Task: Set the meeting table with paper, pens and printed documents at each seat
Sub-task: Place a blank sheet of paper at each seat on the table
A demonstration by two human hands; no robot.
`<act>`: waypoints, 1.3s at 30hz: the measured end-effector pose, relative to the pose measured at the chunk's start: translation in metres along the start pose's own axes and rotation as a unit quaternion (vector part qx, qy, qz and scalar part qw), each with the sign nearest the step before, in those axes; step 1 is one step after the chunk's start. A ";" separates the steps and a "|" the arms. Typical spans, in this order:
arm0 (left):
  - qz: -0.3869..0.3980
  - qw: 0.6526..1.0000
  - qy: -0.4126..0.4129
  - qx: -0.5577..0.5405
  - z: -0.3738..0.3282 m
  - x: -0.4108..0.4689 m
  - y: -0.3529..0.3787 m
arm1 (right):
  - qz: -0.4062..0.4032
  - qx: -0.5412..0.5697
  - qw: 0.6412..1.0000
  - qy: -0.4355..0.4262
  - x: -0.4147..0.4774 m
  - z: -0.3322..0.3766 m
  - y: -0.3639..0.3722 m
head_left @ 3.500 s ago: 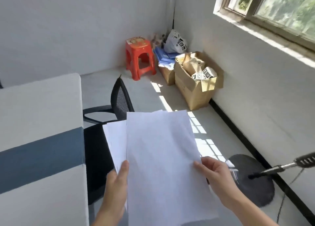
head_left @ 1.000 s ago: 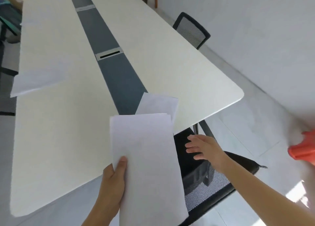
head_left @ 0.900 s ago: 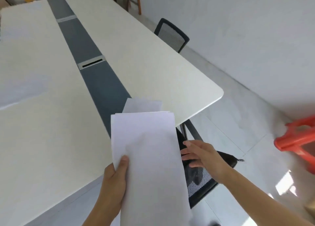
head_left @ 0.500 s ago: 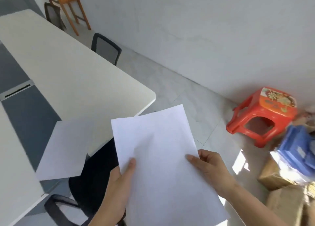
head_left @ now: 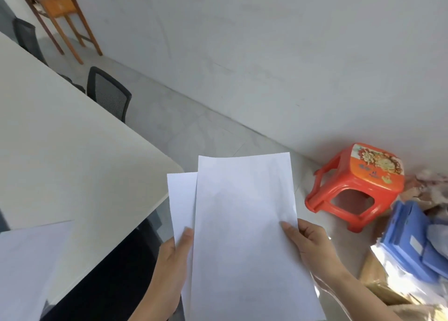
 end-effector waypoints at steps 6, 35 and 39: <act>-0.023 0.997 -0.012 -0.078 -0.087 0.069 0.034 | 0.010 -0.043 0.998 -0.034 0.114 0.048 -0.017; -0.294 0.897 -0.002 -0.331 -0.362 0.379 0.013 | 0.363 -0.161 0.918 0.002 0.652 0.182 0.170; -0.327 0.868 -0.005 -0.374 -0.377 0.416 -0.031 | 0.405 -0.191 0.894 -0.017 0.697 0.192 0.246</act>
Point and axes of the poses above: each hand's wrist, its own x-axis towards the middle knuckle, its own y-axis out of the palm, z = x × y, the point moved 6 cm from there along x, towards the middle knuckle, and after that the axes turned 12 degrees about -y, right-handed, at the moved point
